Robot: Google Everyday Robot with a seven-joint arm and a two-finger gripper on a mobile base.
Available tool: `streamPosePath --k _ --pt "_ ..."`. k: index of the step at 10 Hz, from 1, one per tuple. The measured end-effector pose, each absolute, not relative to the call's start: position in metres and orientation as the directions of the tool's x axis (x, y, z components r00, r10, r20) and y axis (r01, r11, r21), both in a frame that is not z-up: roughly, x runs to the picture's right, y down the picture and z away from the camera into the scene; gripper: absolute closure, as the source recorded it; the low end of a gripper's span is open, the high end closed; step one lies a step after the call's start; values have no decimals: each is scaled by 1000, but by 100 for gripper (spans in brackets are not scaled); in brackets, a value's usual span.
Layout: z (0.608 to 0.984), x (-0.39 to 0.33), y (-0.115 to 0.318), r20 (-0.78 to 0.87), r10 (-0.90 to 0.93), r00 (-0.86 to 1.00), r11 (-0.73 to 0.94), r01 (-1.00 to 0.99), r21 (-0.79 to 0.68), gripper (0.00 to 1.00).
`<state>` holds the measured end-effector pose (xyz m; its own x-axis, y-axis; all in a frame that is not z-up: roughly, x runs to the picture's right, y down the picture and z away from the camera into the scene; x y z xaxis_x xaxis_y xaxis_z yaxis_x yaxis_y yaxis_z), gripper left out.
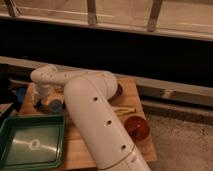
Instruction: Wipe table surface with eraser
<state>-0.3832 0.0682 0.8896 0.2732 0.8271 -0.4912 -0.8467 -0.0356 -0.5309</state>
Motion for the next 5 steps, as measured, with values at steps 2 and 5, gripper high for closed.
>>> streamPosePath --k 2,5 --pt "891 -361 64 -500 834 234 -64 -859 -508 90" --pt "902 -345 48 -509 838 197 -89 -871 -484 90"
